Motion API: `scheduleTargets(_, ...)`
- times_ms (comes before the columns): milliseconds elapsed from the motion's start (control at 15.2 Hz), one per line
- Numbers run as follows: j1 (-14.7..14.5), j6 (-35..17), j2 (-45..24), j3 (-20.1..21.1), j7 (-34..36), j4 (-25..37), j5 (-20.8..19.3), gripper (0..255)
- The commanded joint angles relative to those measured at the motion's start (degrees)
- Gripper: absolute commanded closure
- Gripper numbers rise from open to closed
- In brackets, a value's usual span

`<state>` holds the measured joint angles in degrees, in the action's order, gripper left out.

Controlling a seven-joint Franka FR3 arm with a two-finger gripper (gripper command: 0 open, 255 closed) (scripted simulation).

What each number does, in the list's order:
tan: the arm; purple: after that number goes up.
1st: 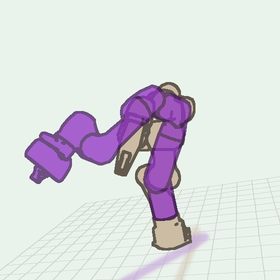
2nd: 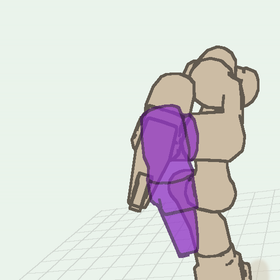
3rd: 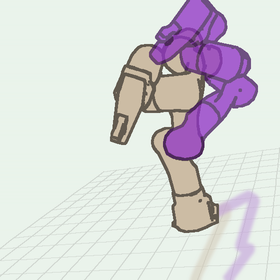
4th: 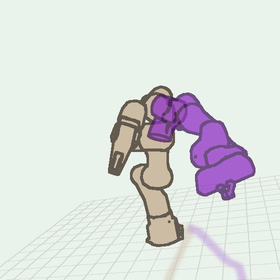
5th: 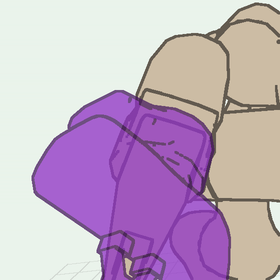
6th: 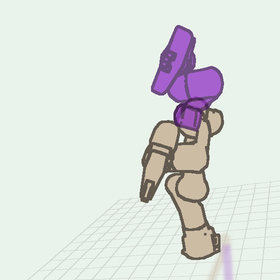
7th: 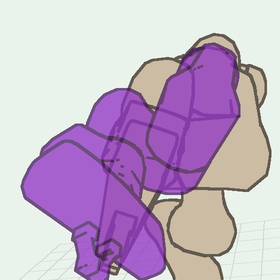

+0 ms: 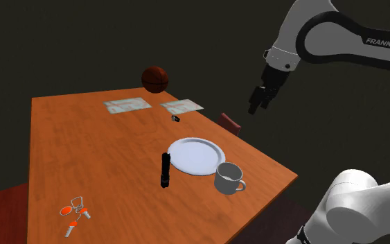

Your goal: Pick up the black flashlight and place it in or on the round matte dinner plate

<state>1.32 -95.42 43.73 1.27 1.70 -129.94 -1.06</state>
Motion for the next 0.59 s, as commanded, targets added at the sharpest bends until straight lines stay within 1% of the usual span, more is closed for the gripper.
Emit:
scheduleTargets(0, 0.0, 0.0, 0.0, 0.0, 0.0, 0.0, 0.0, 0)
scheduleTargets(528, -2.2, -9.5, -7.2, 7.9, 9.2, -2.2, 4.0, 0)
